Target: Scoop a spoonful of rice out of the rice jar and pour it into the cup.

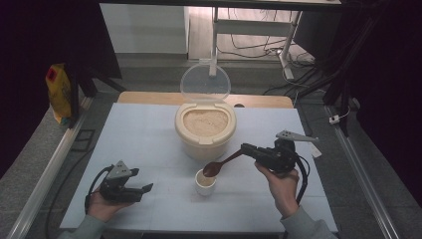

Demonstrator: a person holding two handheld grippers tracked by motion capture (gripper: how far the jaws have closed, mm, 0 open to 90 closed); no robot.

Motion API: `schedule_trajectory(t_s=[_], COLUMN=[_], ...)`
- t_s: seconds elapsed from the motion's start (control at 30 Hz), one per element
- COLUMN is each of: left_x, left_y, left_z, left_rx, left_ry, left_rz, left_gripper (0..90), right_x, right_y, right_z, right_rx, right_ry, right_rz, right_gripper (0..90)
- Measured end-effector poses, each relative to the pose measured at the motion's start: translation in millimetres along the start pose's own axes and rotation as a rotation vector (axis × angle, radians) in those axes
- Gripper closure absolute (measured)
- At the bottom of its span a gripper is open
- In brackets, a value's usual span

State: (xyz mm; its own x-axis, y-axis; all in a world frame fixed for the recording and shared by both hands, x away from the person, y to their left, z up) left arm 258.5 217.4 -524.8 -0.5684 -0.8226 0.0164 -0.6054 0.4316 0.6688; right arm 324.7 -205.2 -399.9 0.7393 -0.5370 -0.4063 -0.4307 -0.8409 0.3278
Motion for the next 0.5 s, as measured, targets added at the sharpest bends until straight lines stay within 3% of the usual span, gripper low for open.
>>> schedule_trajectory(t_s=[0.1,0.17,0.33,0.5], left_x=[0.1,0.0,0.0,-0.3], left_y=[-0.3,-0.7,-0.5,-0.7], left_z=[0.0,0.0,0.1,0.0], left_rx=[-0.002,-0.004,-0.002,-0.003], left_ry=[0.0,0.001,-0.001,0.0], left_rz=[0.0,-0.002,-0.001,-0.001], left_gripper=[22.1,22.1,22.1,22.1], right_x=[-6.6,-9.4,-7.2,0.7], right_y=[0.9,1.2,11.1,34.8], right_z=[-0.9,-1.5,-6.3,-12.0], right_rx=[-0.005,-0.005,0.027,0.054], right_ry=[0.086,0.113,0.099,0.074], right_rz=[0.003,-0.004,-0.019,-0.015], right_gripper=[83.2,83.2,83.2,83.2])
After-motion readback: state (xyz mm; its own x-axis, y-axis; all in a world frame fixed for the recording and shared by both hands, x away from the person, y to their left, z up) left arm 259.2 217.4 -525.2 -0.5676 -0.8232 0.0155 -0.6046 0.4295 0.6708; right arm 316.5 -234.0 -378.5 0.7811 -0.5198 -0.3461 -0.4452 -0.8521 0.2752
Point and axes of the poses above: each handheld gripper's, and its own axes: y roughly backward along the jaws, z roughly out of its underside, x roughly to its right, the point moved 2 cm from there along -y, roughly forward along the jaws, and after that the axes turned 6 degrees about -z, right-handed, at the moved point
